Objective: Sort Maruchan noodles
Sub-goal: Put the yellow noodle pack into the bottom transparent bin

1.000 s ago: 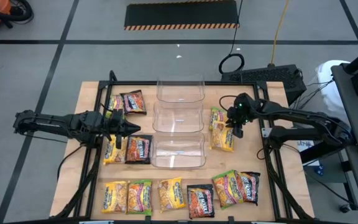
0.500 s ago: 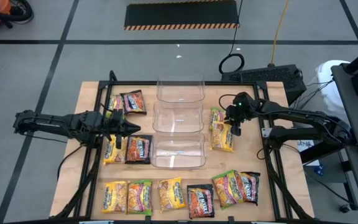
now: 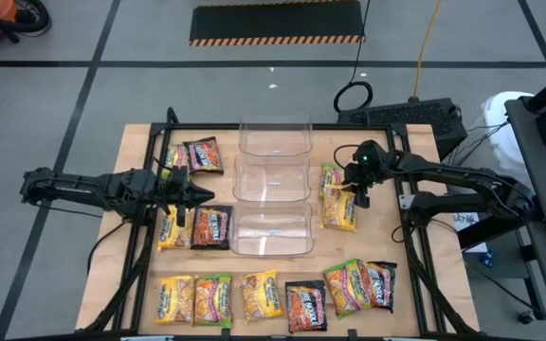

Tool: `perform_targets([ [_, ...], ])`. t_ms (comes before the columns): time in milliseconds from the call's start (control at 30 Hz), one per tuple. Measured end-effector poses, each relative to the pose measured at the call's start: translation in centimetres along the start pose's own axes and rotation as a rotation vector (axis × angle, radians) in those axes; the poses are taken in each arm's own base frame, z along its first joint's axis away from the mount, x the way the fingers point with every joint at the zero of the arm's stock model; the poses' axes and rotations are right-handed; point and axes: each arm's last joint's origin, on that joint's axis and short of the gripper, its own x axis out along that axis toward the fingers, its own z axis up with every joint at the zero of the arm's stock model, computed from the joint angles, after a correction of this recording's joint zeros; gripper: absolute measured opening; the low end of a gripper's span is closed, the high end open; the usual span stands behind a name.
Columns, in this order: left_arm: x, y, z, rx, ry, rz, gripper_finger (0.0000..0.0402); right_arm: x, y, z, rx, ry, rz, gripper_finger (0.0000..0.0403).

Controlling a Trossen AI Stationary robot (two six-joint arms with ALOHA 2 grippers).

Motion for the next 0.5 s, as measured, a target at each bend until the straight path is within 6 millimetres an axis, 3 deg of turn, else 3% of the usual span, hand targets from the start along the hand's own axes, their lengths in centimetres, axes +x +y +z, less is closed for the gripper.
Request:
perform_targets([
  [500,0.00,-0.01,0.01,0.000,0.000,-0.001,0.0037,0.96,-0.85,-0.52,0.046,0.003,0.102,0.0086],
])
